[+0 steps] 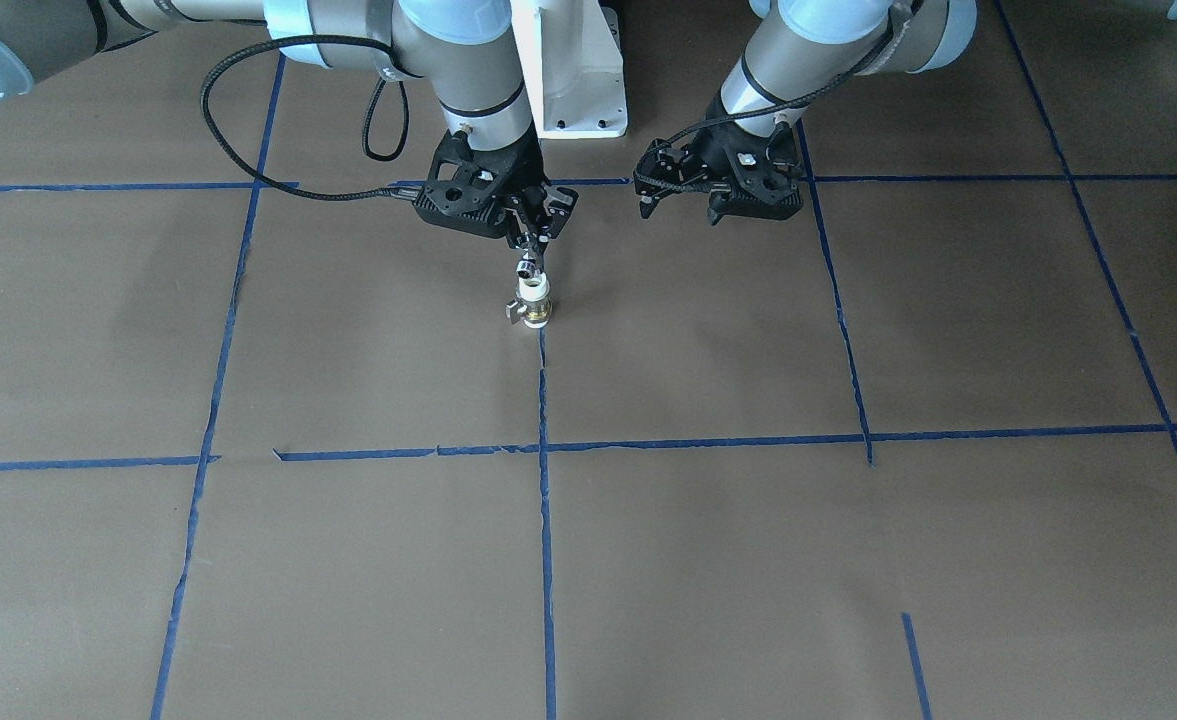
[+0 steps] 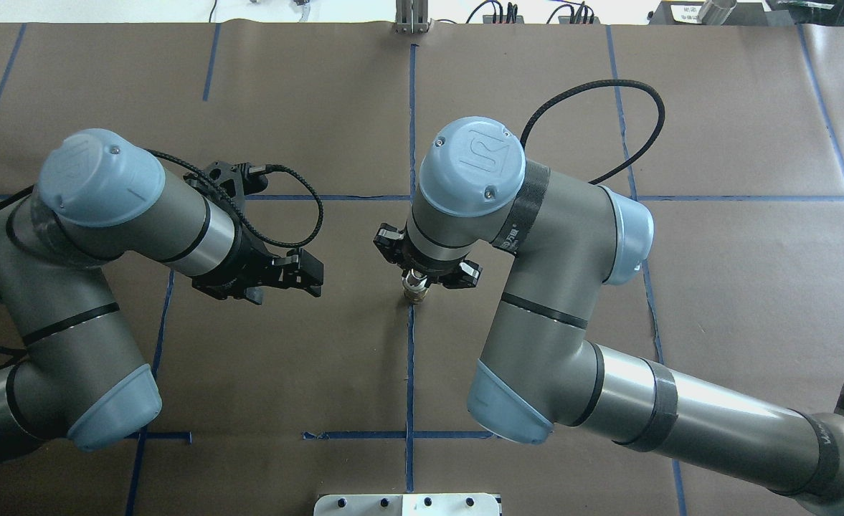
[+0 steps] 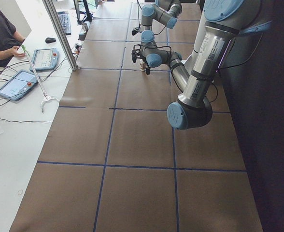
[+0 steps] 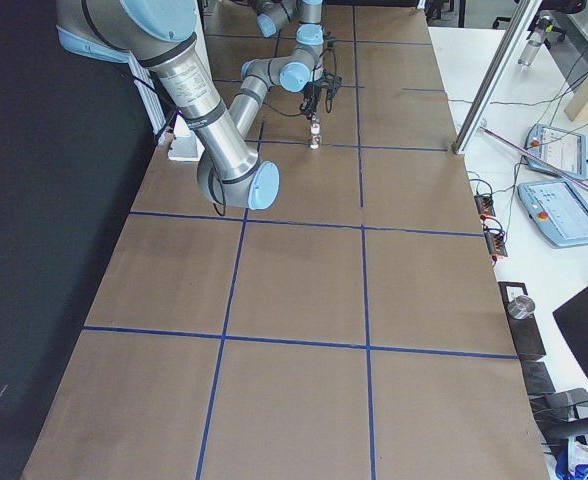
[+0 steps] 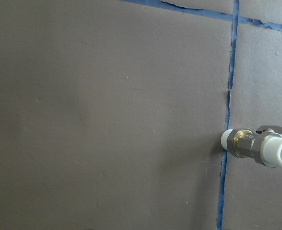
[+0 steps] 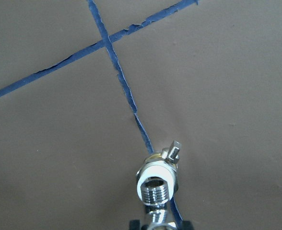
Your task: Assemble PPR valve and pipe with both arms
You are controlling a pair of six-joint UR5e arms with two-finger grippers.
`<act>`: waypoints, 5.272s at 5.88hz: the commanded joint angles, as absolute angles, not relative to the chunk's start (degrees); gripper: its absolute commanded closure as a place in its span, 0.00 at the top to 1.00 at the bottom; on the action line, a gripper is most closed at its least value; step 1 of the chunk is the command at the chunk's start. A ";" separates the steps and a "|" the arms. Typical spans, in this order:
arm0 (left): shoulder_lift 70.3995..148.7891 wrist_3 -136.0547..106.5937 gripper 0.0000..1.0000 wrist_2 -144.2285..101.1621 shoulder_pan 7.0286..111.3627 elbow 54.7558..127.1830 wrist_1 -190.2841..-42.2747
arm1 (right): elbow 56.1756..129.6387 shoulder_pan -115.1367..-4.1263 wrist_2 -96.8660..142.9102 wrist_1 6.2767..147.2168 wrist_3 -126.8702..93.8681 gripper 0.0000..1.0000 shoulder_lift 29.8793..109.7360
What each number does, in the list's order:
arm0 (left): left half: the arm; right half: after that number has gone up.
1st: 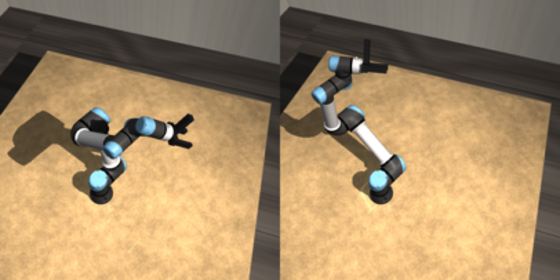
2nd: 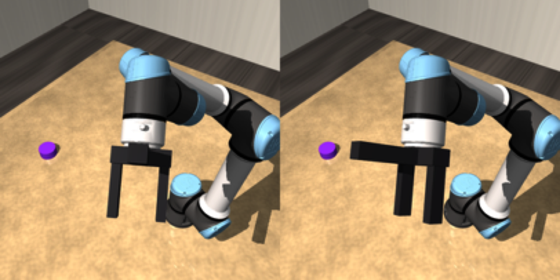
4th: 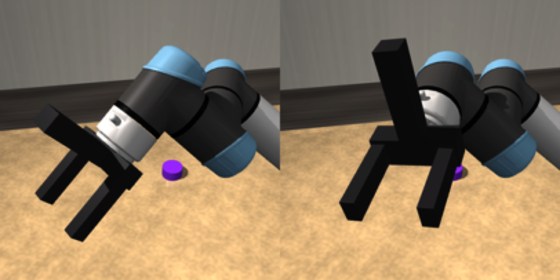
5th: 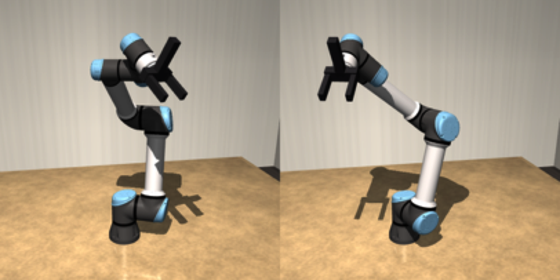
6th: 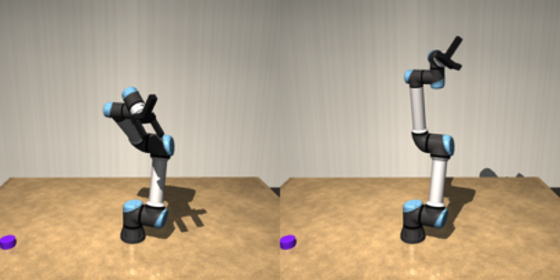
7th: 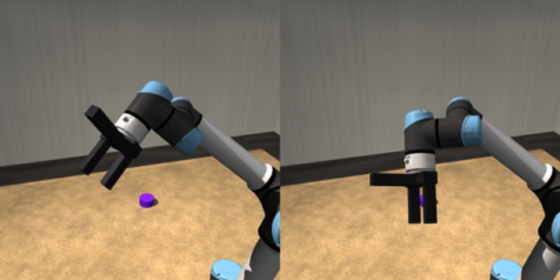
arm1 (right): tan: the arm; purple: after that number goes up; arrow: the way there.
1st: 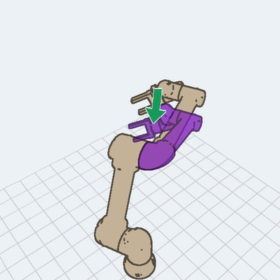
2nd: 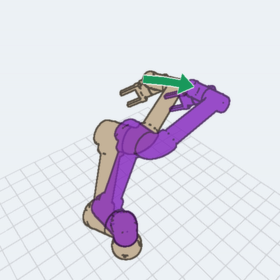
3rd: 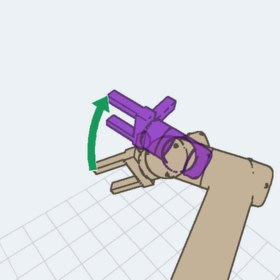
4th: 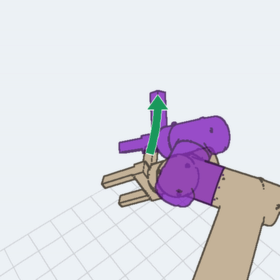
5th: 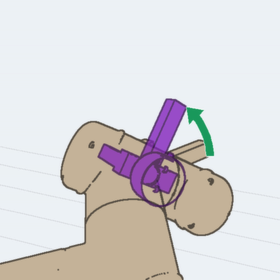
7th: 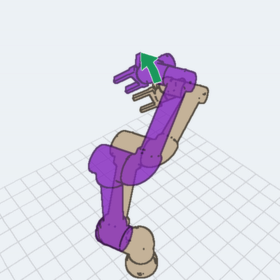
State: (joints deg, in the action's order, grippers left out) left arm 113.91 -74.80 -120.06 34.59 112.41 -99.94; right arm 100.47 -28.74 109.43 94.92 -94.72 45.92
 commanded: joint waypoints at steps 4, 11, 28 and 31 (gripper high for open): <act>113.91 -74.88 0.90 -120.06 34.45 112.41 -100.02 | 100.28 -28.83 108.46 94.92 -94.48 0.01 45.62; 113.99 -74.97 0.90 -119.97 34.45 112.50 -100.02 | 99.05 -28.83 108.10 94.57 -94.13 0.09 45.53; 79.66 -1.22 1.00 -130.76 72.63 111.82 -99.40 | 99.89 -88.19 133.51 94.92 8.87 1.00 91.49; 79.45 10.06 1.00 -140.15 87.51 99.70 -94.25 | 99.31 -93.33 134.03 94.66 11.95 1.00 95.96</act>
State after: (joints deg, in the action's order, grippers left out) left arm 79.29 5.96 -136.68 83.68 103.27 -96.62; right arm 99.06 -92.11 133.66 94.80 11.48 94.28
